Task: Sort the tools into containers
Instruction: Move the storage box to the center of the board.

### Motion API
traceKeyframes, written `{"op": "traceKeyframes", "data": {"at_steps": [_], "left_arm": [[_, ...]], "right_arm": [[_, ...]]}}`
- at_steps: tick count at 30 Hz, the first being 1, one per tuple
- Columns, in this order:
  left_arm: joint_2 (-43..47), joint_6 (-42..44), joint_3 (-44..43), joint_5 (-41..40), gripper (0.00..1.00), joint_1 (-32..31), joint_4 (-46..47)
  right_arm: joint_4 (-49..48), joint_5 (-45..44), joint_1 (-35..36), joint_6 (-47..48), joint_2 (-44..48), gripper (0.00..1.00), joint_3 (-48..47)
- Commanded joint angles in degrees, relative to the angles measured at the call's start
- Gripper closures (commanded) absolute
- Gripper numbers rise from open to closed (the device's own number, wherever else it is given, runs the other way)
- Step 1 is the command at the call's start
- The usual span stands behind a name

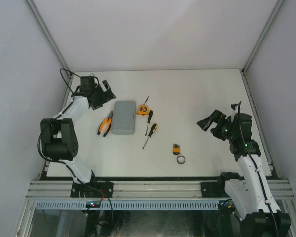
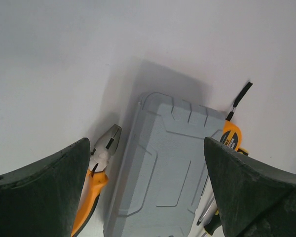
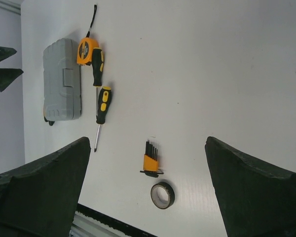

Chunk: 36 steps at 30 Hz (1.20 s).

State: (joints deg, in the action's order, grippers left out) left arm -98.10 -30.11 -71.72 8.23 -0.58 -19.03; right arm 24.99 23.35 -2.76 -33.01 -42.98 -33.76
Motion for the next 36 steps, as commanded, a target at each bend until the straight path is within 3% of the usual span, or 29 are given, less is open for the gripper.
{"op": "traceKeyframes", "data": {"at_steps": [1, 6, 17, 36], "left_arm": [[-1.07, 1.34, -3.26, -3.76, 0.0, -2.96, -1.27], [-4.05, -0.13, -2.07, -2.55, 0.0, -4.38, 0.55], [-9.36, 0.9, -4.55, -0.67, 0.24, -6.22, -1.48], [-1.53, 0.48, 7.14, -6.22, 0.33, -12.59, -0.78]], "right_arm": [[-2.26, 1.62, -0.04, 1.61, 1.31, 0.0, 0.17], [-1.21, 2.08, 0.23, 1.6, 2.03, 0.02, 0.13], [-0.34, 2.08, 3.39, 2.33, 1.12, 0.06, 0.21], [-1.38, -1.15, 11.07, 1.08, -0.86, 0.07, 0.18]]}}
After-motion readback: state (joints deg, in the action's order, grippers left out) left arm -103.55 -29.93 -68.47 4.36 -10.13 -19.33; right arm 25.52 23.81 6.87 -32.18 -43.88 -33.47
